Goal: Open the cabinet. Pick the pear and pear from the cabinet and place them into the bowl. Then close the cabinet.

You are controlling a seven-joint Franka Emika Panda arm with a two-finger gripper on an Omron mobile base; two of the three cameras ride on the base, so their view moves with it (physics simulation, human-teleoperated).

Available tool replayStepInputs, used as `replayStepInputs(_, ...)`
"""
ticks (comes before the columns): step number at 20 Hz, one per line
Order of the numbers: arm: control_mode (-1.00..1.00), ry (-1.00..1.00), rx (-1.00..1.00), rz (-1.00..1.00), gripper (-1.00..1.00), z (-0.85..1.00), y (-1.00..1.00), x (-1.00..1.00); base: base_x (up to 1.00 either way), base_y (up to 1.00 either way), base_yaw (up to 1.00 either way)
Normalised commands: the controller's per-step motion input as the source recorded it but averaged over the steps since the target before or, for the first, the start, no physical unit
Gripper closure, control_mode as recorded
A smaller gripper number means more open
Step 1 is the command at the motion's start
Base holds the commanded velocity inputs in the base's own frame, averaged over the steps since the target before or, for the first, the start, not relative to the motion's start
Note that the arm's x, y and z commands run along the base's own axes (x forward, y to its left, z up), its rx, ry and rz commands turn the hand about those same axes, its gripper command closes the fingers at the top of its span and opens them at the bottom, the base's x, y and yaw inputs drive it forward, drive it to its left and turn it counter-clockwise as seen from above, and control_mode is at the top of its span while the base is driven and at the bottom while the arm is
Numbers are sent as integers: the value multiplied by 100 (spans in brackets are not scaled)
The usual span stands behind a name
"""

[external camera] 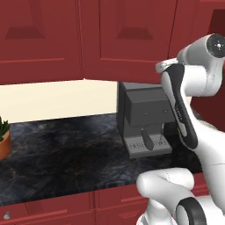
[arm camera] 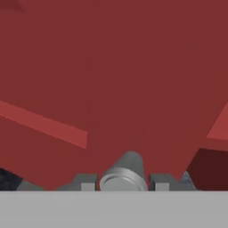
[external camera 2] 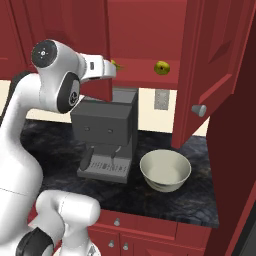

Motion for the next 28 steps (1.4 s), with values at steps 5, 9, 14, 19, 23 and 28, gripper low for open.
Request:
replayStepInputs(5,-100,0,0,0,100,0,12,-78,0,0,0)
replayStepInputs(9,-100,0,0,-1,100,0,2,-88,0,0,0)
replayStepInputs(14,-100,0,0,-3,100,0,0,-92,0,0,0)
replayStepInputs(19,-100,0,0,-4,100,0,0,-86,0,0,0)
replayStepInputs(23,-100,0,0,-3,100,3,-5,-55,0,0,0)
replayStepInputs(28,-100,1,4,-2,100,14,-34,-5,0,0,0)
